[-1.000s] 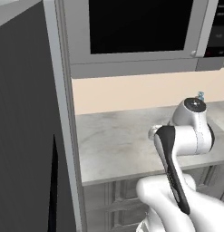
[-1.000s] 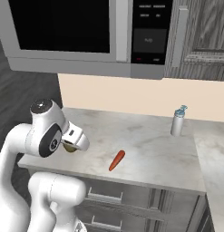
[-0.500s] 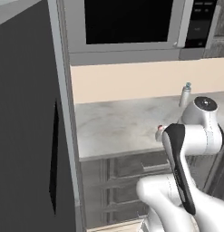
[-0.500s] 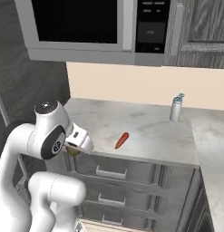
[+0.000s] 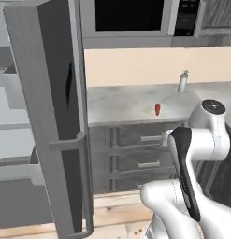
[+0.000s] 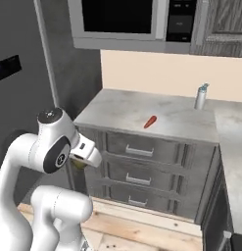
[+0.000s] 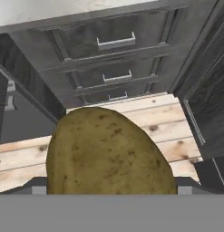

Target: Place the potato and carrot inside the fridge drawer. Close the drawer after placing the vegetables.

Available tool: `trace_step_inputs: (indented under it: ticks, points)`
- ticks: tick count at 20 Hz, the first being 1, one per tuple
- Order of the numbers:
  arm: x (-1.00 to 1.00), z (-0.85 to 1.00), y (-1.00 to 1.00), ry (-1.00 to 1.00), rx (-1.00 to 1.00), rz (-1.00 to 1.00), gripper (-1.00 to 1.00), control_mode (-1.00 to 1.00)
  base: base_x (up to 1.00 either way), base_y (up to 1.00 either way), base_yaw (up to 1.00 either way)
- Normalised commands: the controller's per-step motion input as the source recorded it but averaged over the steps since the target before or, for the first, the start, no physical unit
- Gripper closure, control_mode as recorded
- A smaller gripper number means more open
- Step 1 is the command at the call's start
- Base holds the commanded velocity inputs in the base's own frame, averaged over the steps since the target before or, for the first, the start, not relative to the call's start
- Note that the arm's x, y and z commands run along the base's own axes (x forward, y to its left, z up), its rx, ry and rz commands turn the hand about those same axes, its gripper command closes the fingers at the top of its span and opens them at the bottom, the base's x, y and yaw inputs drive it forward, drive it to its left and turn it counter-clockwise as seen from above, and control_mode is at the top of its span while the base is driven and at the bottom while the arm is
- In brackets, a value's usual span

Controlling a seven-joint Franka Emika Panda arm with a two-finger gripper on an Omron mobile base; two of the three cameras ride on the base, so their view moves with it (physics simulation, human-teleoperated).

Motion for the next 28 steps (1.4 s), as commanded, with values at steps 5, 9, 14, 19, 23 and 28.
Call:
trace_step_inputs:
  ticks: [5,9,14,19,23,28]
  points:
    - [0.0,0.0,0.0,0.0,0.0,0.0,1.0,1.0,-0.98,0.27,0.45]
    - [0.0,0.0,0.0,0.0,0.0,0.0,1.0,1.0,-0.65,0.49,0.58]
    - [0.0,0.0,0.0,0.0,0.0,0.0,1.0,1.0,-0.51,0.71,0.58]
    - [0.0,0.0,0.0,0.0,0.0,0.0,1.0,1.0,-0.33,0.76,0.62]
    - [0.0,0.0,0.0,0.0,0.0,0.0,1.0,1.0,-0.03,0.68,0.64]
    - [0.0,0.0,0.0,0.0,0.0,0.0,1.0,1.0,0.55,0.65,0.48]
